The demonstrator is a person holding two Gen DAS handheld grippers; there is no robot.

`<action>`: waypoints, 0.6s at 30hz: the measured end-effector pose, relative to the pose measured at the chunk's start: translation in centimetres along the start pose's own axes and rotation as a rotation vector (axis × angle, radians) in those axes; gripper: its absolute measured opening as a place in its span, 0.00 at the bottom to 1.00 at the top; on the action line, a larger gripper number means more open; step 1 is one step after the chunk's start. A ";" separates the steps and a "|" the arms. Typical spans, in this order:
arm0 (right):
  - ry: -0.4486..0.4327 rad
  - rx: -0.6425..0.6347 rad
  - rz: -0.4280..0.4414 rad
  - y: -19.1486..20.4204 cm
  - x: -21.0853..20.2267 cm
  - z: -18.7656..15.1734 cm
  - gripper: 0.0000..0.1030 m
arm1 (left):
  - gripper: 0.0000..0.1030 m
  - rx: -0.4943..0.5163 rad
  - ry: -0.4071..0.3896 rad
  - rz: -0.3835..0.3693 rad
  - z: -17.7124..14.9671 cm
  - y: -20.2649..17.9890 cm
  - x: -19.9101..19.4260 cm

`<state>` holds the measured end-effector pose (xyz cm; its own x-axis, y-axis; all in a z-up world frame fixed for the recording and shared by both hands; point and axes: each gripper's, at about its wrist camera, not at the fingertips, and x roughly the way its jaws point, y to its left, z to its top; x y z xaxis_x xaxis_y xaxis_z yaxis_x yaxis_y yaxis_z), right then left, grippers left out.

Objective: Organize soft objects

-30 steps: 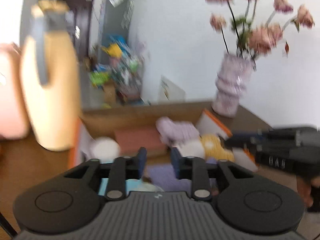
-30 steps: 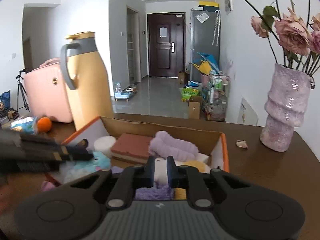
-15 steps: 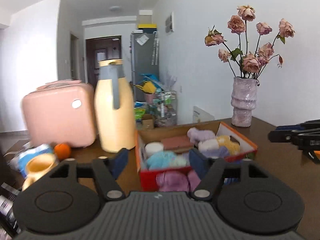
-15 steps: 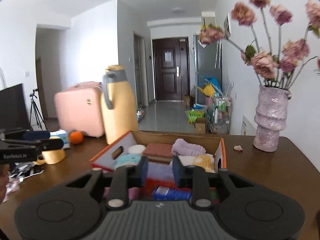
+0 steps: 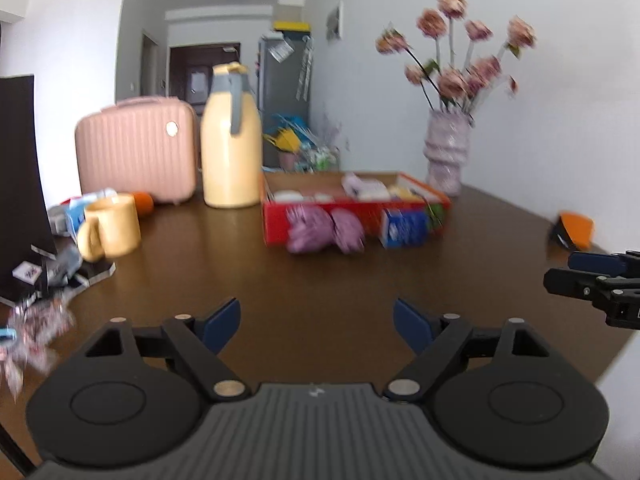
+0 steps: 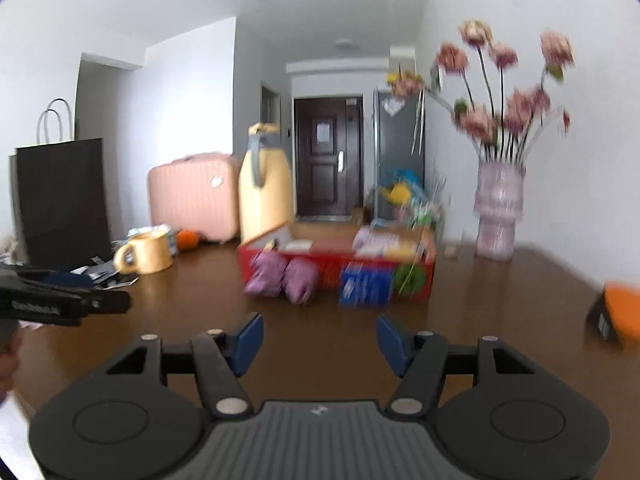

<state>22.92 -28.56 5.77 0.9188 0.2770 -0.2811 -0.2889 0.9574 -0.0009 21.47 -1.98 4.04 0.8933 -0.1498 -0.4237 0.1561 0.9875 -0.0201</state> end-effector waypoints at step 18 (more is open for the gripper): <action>0.066 0.083 -0.029 0.5 -0.8 -2.7 0.69 | 0.87 -0.049 0.042 0.001 0.8 1.1 3.0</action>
<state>21.28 -28.58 3.41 0.9057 0.2461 -0.3450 -0.2372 0.9690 0.0686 24.67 -1.37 3.46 0.8747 -0.1473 -0.4618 0.1331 0.9891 -0.0635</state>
